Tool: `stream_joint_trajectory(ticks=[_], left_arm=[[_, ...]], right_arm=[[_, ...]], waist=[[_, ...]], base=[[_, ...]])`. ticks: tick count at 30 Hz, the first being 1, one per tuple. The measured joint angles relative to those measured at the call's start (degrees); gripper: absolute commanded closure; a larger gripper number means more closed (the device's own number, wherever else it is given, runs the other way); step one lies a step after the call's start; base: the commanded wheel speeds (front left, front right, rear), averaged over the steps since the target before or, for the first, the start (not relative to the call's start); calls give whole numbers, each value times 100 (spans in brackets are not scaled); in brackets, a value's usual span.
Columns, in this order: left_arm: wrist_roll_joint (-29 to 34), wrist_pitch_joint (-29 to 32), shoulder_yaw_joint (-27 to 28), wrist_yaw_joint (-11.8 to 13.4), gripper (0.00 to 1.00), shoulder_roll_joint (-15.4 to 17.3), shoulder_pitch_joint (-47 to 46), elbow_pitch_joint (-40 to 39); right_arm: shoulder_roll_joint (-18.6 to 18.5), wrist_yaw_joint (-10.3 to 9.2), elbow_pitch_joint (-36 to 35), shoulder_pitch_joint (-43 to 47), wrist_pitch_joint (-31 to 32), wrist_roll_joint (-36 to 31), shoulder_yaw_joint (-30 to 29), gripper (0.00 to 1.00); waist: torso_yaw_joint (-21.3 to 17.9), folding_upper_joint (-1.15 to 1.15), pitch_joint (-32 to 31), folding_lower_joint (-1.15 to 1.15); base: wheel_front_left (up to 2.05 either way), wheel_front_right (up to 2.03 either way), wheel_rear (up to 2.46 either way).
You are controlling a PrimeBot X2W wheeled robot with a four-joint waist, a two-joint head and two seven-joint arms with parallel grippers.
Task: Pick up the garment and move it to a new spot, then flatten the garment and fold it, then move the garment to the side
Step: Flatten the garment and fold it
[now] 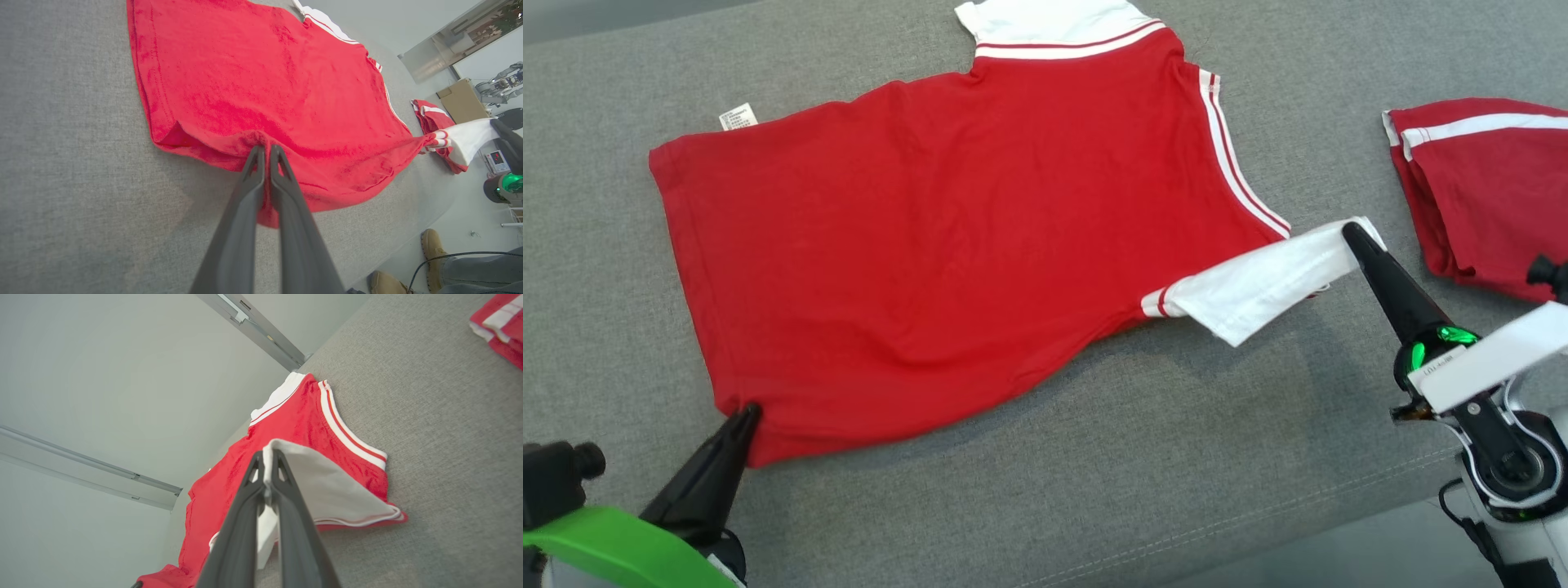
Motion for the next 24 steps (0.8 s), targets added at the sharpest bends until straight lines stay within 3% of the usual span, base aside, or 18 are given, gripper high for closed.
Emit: stream_joint_trajectory(ticks=[3, 8, 13, 19, 24], left_arm=[[181, 400, -29, 275, 100, 268, -419, -158], [253, 821, -135, 576, 100, 214, -1053, 33], [209, 1066, -203, 643, 100, 41, -1546, 457], [46, 1179, -53, 737, 100, -197, -2107, 1288], [-135, 1325, -76, 668, 100, -334, -2279, 1744]], right_arm=[[182, 0, 593, -564, 320, -371, 5, 100], [779, 0, 1428, -1387, 565, -900, 48, 100], [1088, 0, 1965, -1967, 738, -1388, 105, 100], [1120, 0, 2487, -2514, 824, -1861, 22, 100], [1183, 0, 2809, -2783, 873, -2060, 58, 100]], waist=[[-6, 0, -3, 0], [-8, 0, 67, 0], [-9, 0, 187, 0], [36, 0, 356, 0], [41, 0, 422, 1]], base=[[0, 0, 0], [0, 0, 0], [0, 0, 0], [0, 0, 0], [0, 0, 0]])
